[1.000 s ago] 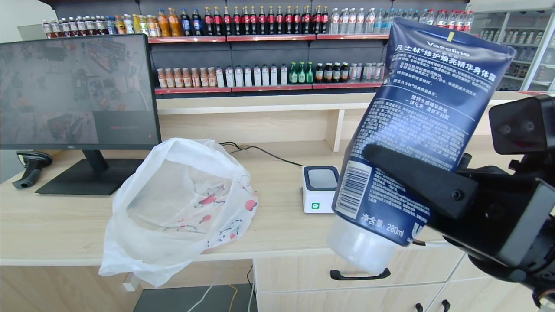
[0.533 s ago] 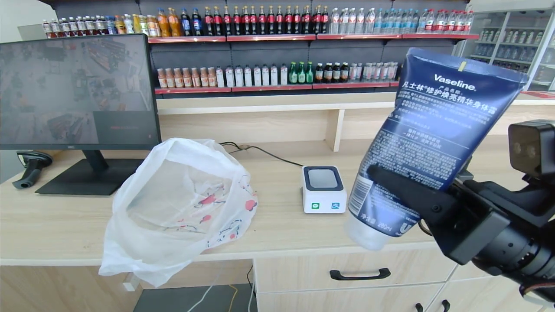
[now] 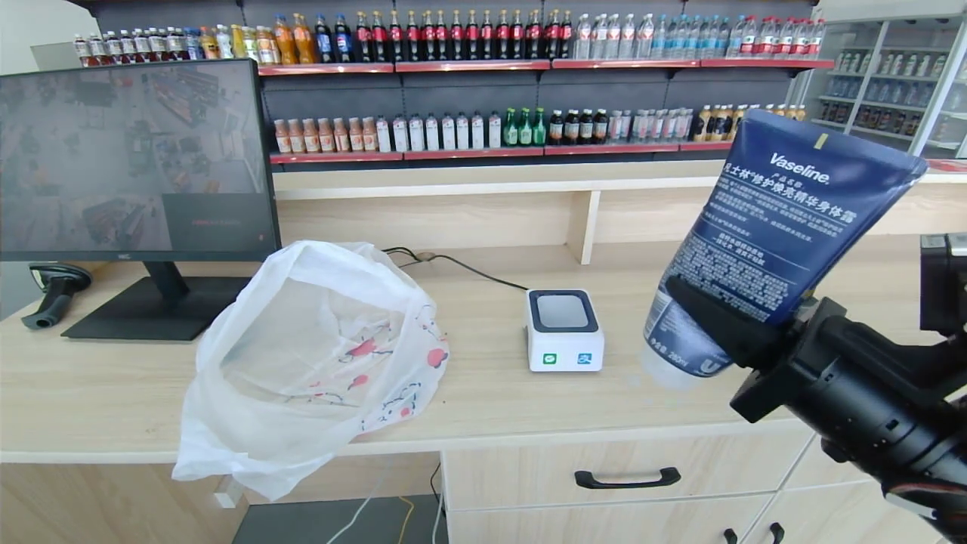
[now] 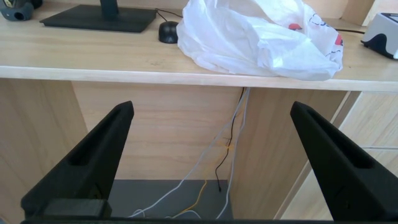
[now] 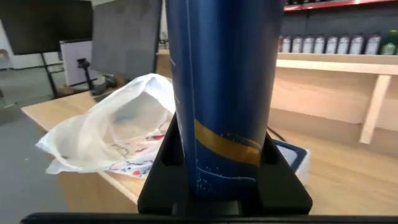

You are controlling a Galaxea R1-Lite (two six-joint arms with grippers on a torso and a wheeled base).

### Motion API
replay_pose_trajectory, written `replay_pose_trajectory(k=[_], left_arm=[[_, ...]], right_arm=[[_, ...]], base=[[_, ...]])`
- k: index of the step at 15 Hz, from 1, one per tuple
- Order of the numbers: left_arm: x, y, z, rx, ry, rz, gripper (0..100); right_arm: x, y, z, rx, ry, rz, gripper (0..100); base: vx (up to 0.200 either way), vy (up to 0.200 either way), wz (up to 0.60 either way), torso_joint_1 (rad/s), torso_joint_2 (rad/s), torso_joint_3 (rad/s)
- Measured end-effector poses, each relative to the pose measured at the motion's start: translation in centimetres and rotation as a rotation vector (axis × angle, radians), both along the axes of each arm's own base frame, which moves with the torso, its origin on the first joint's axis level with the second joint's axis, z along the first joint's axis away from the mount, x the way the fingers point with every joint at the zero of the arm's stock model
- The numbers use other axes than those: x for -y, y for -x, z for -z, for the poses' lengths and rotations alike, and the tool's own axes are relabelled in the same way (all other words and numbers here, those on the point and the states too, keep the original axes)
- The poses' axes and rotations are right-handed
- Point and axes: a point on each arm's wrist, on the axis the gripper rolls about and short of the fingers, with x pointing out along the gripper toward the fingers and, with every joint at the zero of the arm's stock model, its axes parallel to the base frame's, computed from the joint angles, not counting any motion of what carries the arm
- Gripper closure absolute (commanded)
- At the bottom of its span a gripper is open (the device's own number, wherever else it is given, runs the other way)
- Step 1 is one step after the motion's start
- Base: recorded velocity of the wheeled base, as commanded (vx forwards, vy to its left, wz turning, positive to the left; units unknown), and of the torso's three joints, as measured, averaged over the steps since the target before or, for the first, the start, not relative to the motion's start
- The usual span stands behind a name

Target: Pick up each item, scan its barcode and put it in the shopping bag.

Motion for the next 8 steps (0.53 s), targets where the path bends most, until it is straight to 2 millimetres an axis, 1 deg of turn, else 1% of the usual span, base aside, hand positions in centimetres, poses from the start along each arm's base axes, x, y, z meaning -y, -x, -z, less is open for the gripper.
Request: replay_pose_trajectory(k=[2,3,8], left_arm=[[0.00,0.00,0.00,0.000,0.000,0.000,0],[0.00,0.00,0.00,0.000,0.000,0.000,0],[0.00,0.00,0.00,0.000,0.002,0.000,0]], right_arm=[[0.30,-0.17,0.20,-0.006,0.008,0.161,100],[0.42,-0.17,0.42,-0.017,0.013,0.193,100],[0.50,-0.43,1.02,-0.040,0.027,0.209,100]], base=[[0.000,0.000,0.00,0.000,0.00,0.000],[0.000,0.000,0.00,0.000,0.00,0.000],[0.000,0.000,0.00,0.000,0.00,0.000]])
